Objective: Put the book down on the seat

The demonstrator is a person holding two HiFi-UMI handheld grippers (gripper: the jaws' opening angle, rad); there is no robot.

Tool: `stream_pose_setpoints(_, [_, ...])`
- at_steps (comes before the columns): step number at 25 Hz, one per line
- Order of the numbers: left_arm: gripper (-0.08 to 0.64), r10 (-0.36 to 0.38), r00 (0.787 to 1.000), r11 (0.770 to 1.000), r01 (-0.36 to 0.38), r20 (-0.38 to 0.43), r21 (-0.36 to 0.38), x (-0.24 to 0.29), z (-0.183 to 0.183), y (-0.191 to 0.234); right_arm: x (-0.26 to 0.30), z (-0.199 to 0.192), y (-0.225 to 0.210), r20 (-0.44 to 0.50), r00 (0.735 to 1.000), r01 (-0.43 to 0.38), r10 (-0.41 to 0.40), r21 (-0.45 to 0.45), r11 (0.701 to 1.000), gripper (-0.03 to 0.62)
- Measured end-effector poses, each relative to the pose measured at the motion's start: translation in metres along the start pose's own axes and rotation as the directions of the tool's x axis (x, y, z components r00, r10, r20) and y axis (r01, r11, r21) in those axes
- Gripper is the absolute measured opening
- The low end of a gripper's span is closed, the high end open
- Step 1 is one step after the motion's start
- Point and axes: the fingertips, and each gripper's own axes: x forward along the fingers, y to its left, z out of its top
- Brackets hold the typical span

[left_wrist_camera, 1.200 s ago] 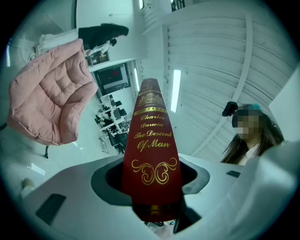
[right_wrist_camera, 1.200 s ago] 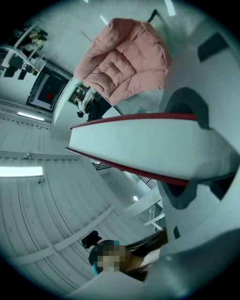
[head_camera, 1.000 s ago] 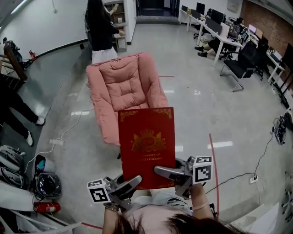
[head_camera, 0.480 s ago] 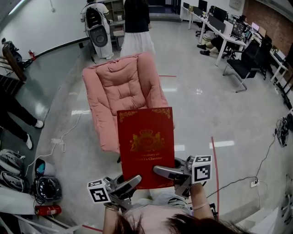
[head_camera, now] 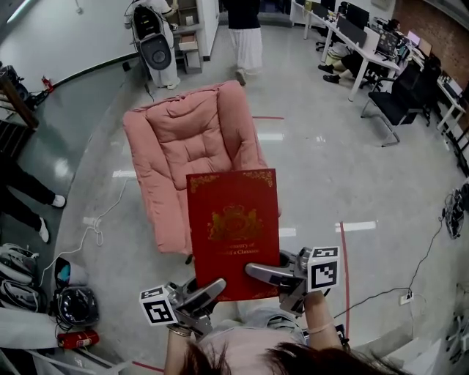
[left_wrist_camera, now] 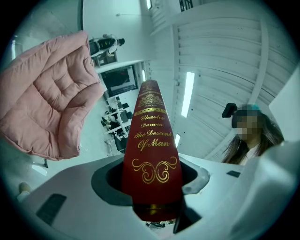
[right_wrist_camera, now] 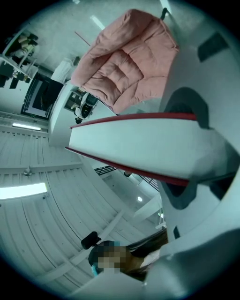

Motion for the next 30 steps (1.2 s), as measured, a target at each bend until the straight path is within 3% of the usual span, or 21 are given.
stream_pose_setpoints(18, [0.239, 0.064, 0.994, 0.998, -0.063, 0.091, -0.014, 0.062, 0.073, 0.06, 0.027, 0.091, -0.073, -0.086, 0.994, -0.057, 0.061, 0.041, 0.997, 0.268])
stream_pose_setpoints(30, [0.239, 0.107, 0.985, 0.994, -0.102, 0.138, -0.043, 0.077, 0.087, 0.094, 0.034, 0.107, -0.112, -0.128, 0.989, -0.058, 0.069, 0.086, 0.995, 0.268])
